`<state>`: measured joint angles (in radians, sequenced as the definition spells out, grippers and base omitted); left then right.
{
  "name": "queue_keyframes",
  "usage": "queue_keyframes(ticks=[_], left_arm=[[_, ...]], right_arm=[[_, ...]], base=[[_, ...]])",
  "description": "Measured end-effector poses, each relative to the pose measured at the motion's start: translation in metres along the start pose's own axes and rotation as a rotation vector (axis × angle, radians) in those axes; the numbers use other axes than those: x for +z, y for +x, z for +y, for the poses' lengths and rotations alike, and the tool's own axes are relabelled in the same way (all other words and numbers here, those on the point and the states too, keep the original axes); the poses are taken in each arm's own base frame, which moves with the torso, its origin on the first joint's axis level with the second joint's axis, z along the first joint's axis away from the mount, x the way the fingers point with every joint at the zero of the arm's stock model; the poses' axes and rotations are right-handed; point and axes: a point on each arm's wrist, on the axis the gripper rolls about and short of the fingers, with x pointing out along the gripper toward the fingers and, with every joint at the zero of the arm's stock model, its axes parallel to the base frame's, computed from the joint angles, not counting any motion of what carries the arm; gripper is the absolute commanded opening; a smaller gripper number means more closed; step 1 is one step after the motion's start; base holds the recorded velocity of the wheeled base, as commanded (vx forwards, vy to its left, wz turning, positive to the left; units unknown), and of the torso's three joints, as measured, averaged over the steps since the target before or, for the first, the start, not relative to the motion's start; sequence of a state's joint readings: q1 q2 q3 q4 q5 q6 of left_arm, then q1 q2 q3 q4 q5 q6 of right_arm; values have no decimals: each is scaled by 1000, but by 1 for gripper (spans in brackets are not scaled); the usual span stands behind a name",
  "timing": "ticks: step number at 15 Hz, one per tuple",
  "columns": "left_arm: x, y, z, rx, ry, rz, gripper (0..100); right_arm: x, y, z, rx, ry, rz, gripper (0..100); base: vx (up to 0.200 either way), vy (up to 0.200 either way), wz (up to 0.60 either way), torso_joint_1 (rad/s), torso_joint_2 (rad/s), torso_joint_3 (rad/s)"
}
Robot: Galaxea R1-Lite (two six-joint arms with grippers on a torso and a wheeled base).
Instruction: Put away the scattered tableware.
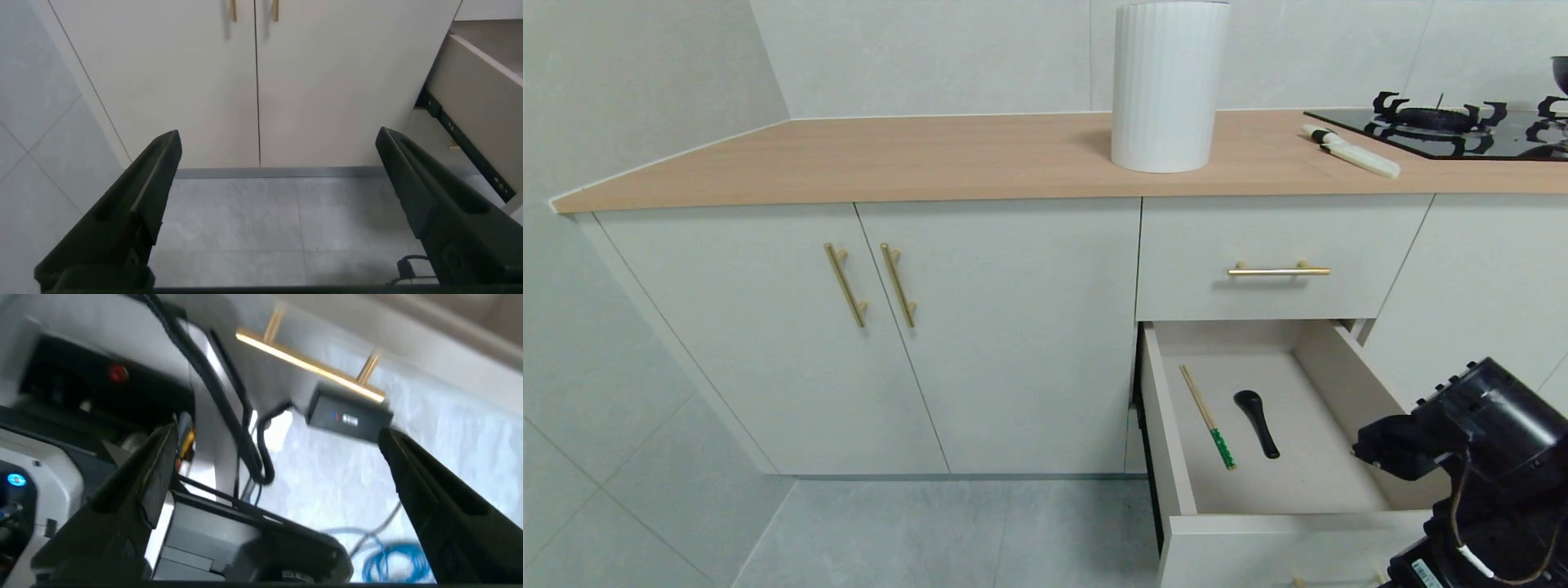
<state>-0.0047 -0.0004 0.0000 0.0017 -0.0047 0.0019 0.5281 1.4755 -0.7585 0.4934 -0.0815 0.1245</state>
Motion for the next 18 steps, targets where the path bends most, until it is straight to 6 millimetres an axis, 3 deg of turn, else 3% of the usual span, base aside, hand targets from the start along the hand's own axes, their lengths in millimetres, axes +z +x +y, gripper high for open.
queue_keyframes(ticks=[8,18], left_arm=[[0,0,0,0,0,0,100],[0,0,0,0,0,0,100]], right_arm=[[20,31,-4,-125,139,78,100],[40,46,-18,-138,227,18,100]], base=[[0,0,0,0,0,0],[0,0,0,0,0,0]])
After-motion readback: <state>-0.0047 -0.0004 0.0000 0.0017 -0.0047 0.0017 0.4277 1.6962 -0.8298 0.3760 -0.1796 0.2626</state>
